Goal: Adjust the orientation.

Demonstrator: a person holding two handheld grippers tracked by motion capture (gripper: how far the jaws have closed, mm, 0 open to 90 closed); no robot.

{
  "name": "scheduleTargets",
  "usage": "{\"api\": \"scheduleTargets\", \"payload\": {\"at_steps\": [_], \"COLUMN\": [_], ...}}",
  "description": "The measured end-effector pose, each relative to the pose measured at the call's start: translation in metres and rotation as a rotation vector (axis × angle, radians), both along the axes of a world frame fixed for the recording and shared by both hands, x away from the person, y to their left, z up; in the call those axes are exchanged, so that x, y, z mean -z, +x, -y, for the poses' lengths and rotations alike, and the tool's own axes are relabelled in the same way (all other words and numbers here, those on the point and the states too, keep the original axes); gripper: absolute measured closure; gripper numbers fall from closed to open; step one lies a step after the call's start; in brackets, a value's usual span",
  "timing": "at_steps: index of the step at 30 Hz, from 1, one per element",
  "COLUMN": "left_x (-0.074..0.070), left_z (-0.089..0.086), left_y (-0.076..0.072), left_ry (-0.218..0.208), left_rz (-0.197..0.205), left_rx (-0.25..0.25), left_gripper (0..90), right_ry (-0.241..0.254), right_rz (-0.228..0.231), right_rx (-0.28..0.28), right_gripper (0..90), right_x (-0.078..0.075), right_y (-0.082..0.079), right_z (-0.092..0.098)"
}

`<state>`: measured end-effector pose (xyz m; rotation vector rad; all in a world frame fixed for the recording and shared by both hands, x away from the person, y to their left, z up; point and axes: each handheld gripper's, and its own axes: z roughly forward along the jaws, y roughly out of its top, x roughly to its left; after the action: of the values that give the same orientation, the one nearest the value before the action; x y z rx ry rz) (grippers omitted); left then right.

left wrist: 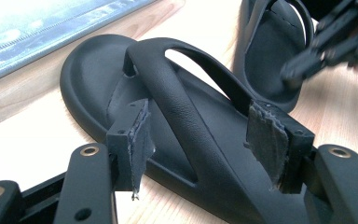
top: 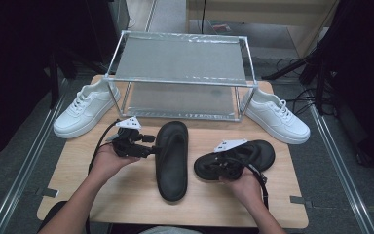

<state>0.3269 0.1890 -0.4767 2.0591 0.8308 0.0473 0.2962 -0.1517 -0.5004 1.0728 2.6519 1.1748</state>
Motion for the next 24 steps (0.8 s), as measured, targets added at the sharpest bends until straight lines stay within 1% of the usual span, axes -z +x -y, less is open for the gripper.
{"api": "scheduleTargets", "payload": {"at_steps": [2,4,6,8,9,11,13,14,15,17,19,20,24], "left_x": [0.0,0.0,0.0,0.0,0.0,0.0,0.0,0.001,0.001,0.001,0.002,0.002,0.002], "left_z": [0.0,0.0,0.0,0.0,0.001,0.001,0.0,-0.001,-0.001,-0.003,-0.005,-0.006,-0.01], "left_y": [0.0,0.0,0.0,0.0,0.0,0.0,-0.001,-0.002,-0.002,-0.004,-0.006,-0.007,-0.01], "left_ry": [-0.002,0.0,0.0,0.005,0.007,0.008,0.01,0.011,0.01,0.009,0.01,0.012,0.005], "left_rz": [0.001,0.002,0.002,0.002,0.003,-0.001,-0.006,-0.005,-0.005,-0.008,-0.007,-0.005,-0.004], "left_rx": [0.0,0.0,-0.002,-0.002,-0.001,-0.001,-0.001,-0.003,-0.006,-0.008,-0.015,-0.013,-0.028], "left_gripper": [40.3,40.3,40.2,40.3,40.2,40.2,40.2,40.2,40.2,40.2,40.2,40.2,40.2], "right_ry": [0.026,0.035,0.041,0.04,0.038,0.045,0.049,0.049,0.057,0.044,0.043,0.037,0.003], "right_rz": [0.018,0.037,0.044,0.046,0.05,0.053,0.058,0.058,0.052,0.052,0.051,0.058,0.037], "right_rx": [0.046,0.08,0.11,0.135,0.164,0.199,0.229,0.229,0.251,0.262,0.263,0.262,0.25], "right_gripper": [90.0,90.0,90.0,90.0,90.0,90.0,90.0,90.0,90.0,90.0,90.0,90.0,90.0], "right_x": [-0.008,-0.012,-0.015,-0.016,-0.015,-0.016,-0.016,-0.016,-0.016,-0.017,-0.016,-0.016,-0.013], "right_y": [0.003,0.007,0.012,0.018,0.026,0.032,0.038,0.038,0.044,0.049,0.051,0.054,0.058], "right_z": [0.013,0.023,0.034,0.042,0.051,0.06,0.067,0.067,0.071,0.072,0.072,0.072,0.066]}}
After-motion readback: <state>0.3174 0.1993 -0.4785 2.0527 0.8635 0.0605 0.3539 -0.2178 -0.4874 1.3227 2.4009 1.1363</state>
